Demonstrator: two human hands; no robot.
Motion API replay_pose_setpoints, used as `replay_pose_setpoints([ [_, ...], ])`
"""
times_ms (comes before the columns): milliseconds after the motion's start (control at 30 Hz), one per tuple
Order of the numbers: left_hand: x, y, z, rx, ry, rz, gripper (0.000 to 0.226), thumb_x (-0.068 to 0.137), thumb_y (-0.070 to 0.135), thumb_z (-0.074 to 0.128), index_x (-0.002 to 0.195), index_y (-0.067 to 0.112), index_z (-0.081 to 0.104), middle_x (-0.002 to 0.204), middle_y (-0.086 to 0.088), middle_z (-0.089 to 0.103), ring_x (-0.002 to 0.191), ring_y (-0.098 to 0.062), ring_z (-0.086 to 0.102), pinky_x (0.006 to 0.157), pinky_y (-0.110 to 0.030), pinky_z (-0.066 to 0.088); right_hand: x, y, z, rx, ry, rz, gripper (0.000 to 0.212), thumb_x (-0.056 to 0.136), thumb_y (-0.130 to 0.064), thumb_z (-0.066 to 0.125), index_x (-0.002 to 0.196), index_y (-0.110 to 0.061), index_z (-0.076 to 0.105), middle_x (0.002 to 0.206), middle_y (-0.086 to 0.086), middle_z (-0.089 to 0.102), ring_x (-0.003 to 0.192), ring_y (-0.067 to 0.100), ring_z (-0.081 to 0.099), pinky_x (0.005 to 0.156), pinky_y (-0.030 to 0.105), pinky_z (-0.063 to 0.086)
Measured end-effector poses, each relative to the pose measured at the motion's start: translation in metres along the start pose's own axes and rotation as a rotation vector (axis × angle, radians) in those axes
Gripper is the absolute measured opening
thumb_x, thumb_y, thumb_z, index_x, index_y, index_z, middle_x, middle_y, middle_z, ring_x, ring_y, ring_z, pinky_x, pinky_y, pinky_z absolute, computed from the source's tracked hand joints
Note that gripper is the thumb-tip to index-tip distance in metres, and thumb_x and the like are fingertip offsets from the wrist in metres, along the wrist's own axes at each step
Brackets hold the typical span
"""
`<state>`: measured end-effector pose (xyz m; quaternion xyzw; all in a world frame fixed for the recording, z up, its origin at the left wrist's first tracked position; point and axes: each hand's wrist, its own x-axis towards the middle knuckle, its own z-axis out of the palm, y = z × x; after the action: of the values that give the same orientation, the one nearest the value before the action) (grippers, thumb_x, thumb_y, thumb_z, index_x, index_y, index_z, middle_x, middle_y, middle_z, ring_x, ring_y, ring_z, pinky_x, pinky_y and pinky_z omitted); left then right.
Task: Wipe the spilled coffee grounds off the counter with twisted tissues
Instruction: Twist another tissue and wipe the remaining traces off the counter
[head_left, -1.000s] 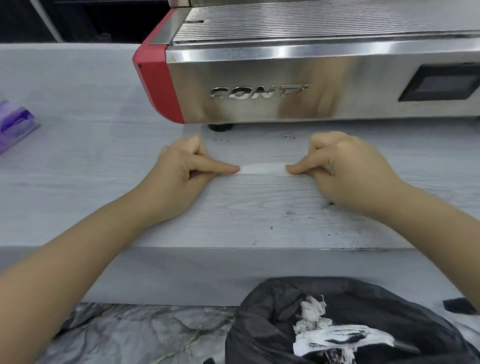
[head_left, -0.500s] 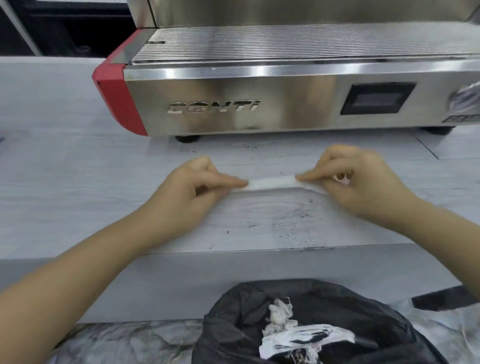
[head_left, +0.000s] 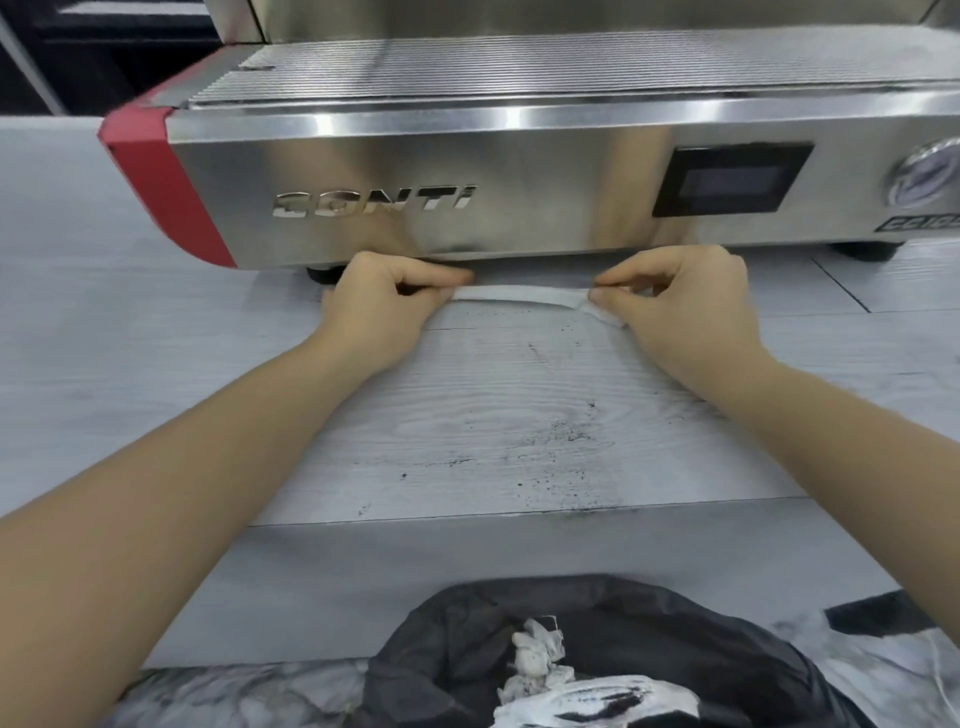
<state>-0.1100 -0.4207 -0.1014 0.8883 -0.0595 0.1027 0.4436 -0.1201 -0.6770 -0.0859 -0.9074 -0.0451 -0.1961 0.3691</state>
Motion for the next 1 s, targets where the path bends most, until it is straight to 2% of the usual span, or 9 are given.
replay_pose_setpoints([
  [167,0.004,-0.004,0.005,0.018,0.012,0.012,0.032,0.089,0.037,0.064,0.082,0.068,0.066,0.095,0.038,0.069,0.110,-0.005,0.063,0.113,-0.053,0.033,0.004,-0.001,0.011,-0.093,0.024,-0.013,0.007,0.082,-0.029,0.071,0.085,-0.034,0.076,0.075,-0.017,0.067,0.080,0.007,0.060,0.070,0.026,0.050],
  [300,0.002,-0.002,0.005,0.125,-0.051,0.060,0.034,0.090,0.036,0.053,0.090,0.068,0.065,0.102,0.029,0.072,0.114,-0.015,0.062,0.110,-0.055,0.036,0.000,0.003,0.010,-0.191,-0.060,-0.117,0.020,0.091,-0.022,0.063,0.095,-0.036,0.076,0.083,-0.013,0.059,0.082,0.012,0.055,0.067,0.031,0.049],
  [367,0.001,-0.002,0.003,0.114,-0.095,0.081,0.036,0.092,0.028,0.053,0.096,0.060,0.068,0.104,0.024,0.073,0.113,-0.016,0.062,0.110,-0.054,0.036,-0.003,0.004,0.006,-0.274,-0.109,-0.176,0.026,0.093,-0.018,0.059,0.099,-0.036,0.075,0.085,-0.009,0.053,0.084,0.017,0.053,0.065,0.033,0.045],
  [467,-0.006,0.001,0.000,0.101,-0.121,0.128,0.031,0.095,0.015,0.059,0.102,0.039,0.076,0.099,0.015,0.073,0.104,-0.012,0.063,0.103,-0.045,0.044,-0.005,0.002,-0.001,-0.348,-0.179,-0.229,0.026,0.093,-0.018,0.059,0.099,-0.038,0.075,0.082,-0.009,0.049,0.082,0.017,0.050,0.062,0.029,0.035],
  [533,-0.016,0.005,-0.003,0.123,-0.117,0.171,0.027,0.094,0.012,0.063,0.104,0.033,0.077,0.091,0.012,0.061,0.092,-0.010,0.058,0.096,-0.045,0.046,-0.008,-0.001,-0.009,-0.365,-0.221,-0.256,0.024,0.093,-0.019,0.060,0.098,-0.038,0.075,0.079,-0.009,0.047,0.080,0.016,0.048,0.060,0.028,0.033],
  [633,-0.039,0.006,-0.010,0.151,-0.145,0.249,0.029,0.094,0.013,0.064,0.104,0.037,0.076,0.088,0.010,0.052,0.088,-0.010,0.052,0.094,-0.049,0.044,-0.024,-0.006,-0.021,-0.366,-0.280,-0.311,0.025,0.093,-0.019,0.063,0.098,-0.039,0.075,0.075,-0.008,0.045,0.076,0.013,0.043,0.058,0.029,0.035],
  [767,-0.074,0.005,-0.020,0.162,-0.189,0.298,0.039,0.093,0.007,0.063,0.106,0.041,0.075,0.091,0.011,0.050,0.086,-0.013,0.051,0.082,-0.031,0.038,-0.059,-0.013,-0.040,-0.318,-0.326,-0.355,0.022,0.088,-0.019,0.068,0.095,-0.039,0.076,0.072,-0.010,0.048,0.073,0.015,0.050,0.054,0.027,0.037],
  [900,-0.108,0.012,-0.029,0.223,-0.241,0.330,0.040,0.090,0.018,0.055,0.110,0.048,0.071,0.092,0.012,0.050,0.087,-0.009,0.050,0.078,-0.038,0.039,-0.085,-0.014,-0.058,-0.290,-0.373,-0.410,0.027,0.085,-0.016,0.069,0.097,-0.038,0.077,0.073,-0.009,0.054,0.073,0.018,0.055,0.048,0.033,0.045],
  [1000,-0.118,0.018,-0.032,0.213,-0.291,0.321,0.036,0.093,0.021,0.055,0.110,0.047,0.072,0.092,0.012,0.053,0.090,-0.009,0.050,0.079,-0.036,0.039,-0.088,-0.013,-0.067,-0.265,-0.417,-0.408,0.031,0.083,-0.010,0.070,0.095,-0.038,0.077,0.072,-0.010,0.055,0.074,0.016,0.054,0.052,0.038,0.048],
])
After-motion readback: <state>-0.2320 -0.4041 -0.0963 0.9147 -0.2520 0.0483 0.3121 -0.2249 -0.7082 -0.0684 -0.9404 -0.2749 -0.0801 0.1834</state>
